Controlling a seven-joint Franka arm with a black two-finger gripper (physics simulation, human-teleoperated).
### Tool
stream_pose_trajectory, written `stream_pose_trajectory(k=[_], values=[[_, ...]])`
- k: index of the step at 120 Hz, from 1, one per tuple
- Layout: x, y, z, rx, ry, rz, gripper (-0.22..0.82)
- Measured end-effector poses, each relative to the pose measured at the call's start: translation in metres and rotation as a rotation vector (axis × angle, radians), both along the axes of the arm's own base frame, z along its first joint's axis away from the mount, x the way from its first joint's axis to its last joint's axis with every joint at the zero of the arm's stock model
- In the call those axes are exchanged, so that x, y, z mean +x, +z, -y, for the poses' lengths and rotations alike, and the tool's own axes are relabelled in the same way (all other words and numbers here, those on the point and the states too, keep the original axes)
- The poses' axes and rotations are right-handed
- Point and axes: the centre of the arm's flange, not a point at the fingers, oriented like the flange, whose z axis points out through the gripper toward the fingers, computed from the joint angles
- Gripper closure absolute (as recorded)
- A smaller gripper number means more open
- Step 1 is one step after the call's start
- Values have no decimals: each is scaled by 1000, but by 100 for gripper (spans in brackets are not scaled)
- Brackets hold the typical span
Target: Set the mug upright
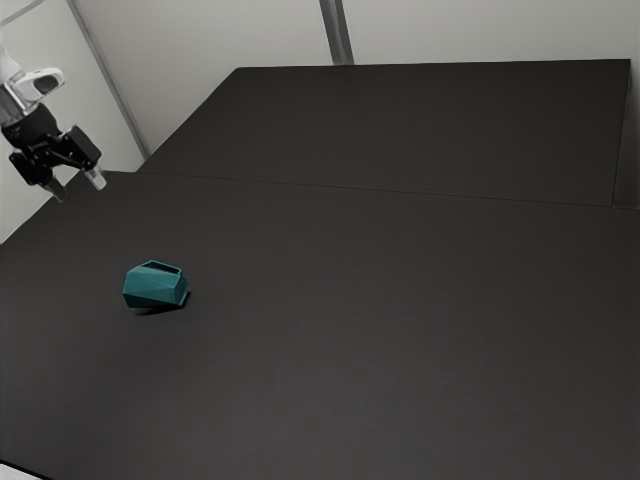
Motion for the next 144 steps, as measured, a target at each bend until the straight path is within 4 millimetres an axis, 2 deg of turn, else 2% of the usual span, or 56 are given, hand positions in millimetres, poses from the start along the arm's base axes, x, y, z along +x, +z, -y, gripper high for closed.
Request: stream_pose_trajectory(k=[25,34,46,75,99,131,144], values=[[-12,-36,-42,-155,23,65,2],[-17,-42,-55,-195,24,98,2],[-22,-54,-69,-247,18,136,2],[-37,-107,-101,-388,7,204,2],[-50,-136,-129,-460,2,273,2],[-45,-193,-141,-578,-23,310,2],[-44,-209,-147,-600,-27,320,2]])
